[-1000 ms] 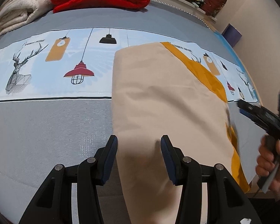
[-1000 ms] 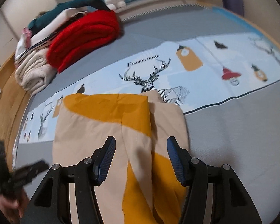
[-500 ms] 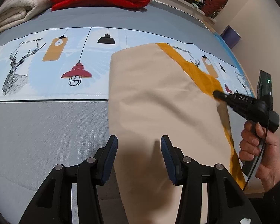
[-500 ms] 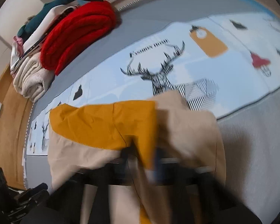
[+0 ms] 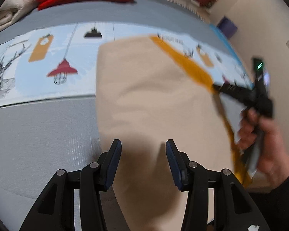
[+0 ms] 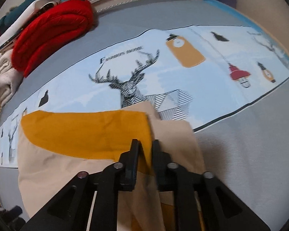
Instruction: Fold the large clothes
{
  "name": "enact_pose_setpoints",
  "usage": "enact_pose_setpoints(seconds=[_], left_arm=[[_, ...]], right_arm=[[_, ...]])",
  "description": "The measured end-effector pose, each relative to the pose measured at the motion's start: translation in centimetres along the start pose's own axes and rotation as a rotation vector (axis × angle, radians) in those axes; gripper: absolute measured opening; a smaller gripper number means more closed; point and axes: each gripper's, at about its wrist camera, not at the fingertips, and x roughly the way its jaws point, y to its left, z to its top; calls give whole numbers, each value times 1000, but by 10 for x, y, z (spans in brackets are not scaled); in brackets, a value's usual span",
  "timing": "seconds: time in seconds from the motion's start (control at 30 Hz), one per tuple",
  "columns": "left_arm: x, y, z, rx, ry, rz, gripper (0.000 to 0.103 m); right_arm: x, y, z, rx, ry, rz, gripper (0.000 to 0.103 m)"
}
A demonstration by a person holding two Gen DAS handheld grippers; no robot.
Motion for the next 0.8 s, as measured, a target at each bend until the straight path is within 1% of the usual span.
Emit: enact_pose_setpoints(seconds=[0.03,0.07,0.1,0.13,0.2,0.23,0.27,0.3,0.33,0.4,0.47,0.53,0.57,0.67,0.77,0.8], left_arm=[[11,-1,-4,19,44,46,44],[15,-2,-6,29,57,73,44],[16,-1,-6,30,55,79,45],[14,1,-5,18,45,63,46],[12,9,-3,-25,38,30,48],[11,15,-1,-59,36,19,53],[11,22,1,-92,34,13,56],[11,27,2,-123,31,9,63],[12,34,3,-157,30,1,67],[17,42,5,-205,45,-37,68],[30,51,4,-265,93,-118,68],[38,54,4,-289,114,-143,77],[43,57,4,-299,124,-160,78],[56,64,5,-338,146,-207,83],[67,72,4,-387,165,-256,84],[69,73,5,-396,168,-272,84]], right_arm=[[-5,-4,0,3,-12,-23,23],[-12,-9,0,8,-27,-41,25],[-17,-13,1,14,-36,-38,25],[-25,-18,0,21,-44,-17,27],[-36,-25,-4,22,-30,51,39],[-37,-26,-6,21,-12,87,53],[-38,-30,-12,19,28,144,62],[-38,-32,-19,13,75,186,63],[-36,-33,-25,2,118,215,63],[-34,-33,-39,-36,191,242,63],[-31,-34,-54,-100,252,221,63],[-29,-38,-64,-130,278,198,65],[-26,-43,-68,-123,300,201,67],[-19,-57,-73,-72,356,245,70],[-10,-67,-75,-38,382,256,76],[-7,-69,-76,-33,388,261,77]])
